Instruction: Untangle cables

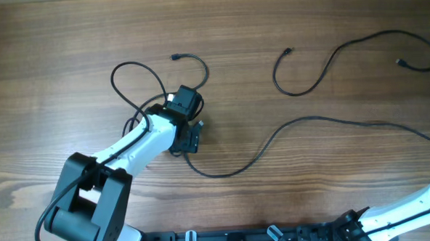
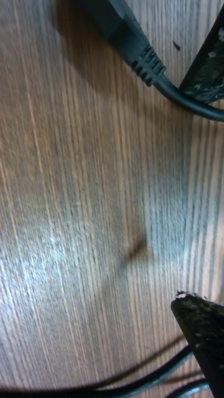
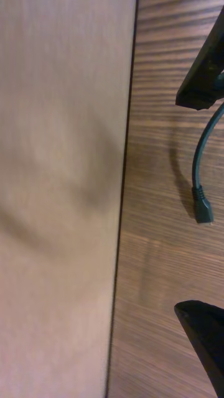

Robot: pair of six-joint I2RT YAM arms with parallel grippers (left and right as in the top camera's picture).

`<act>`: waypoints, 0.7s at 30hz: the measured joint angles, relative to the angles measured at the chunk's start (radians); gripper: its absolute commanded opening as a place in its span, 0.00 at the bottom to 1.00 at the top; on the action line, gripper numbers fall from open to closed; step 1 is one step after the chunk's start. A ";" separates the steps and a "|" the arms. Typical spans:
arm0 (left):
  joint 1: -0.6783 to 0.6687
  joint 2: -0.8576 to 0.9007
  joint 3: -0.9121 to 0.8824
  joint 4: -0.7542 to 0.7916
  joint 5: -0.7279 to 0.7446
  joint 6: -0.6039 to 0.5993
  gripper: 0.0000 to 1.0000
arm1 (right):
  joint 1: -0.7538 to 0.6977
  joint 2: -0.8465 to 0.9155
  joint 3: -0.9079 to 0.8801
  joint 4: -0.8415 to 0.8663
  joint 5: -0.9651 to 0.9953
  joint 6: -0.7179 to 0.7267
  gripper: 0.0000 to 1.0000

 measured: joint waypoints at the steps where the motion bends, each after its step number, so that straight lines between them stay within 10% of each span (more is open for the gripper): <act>1: -0.001 -0.008 -0.006 0.008 0.003 0.000 1.00 | 0.000 -0.002 0.000 -0.002 -0.024 -0.017 1.00; 10: 0.002 -0.281 -0.018 0.017 0.018 -0.004 1.00 | 0.111 -0.184 0.000 -0.090 -0.261 -0.079 1.00; 21: 0.140 -0.663 -0.018 -0.100 0.018 -0.013 1.00 | 0.636 -0.241 0.001 -0.196 -0.351 -0.126 1.00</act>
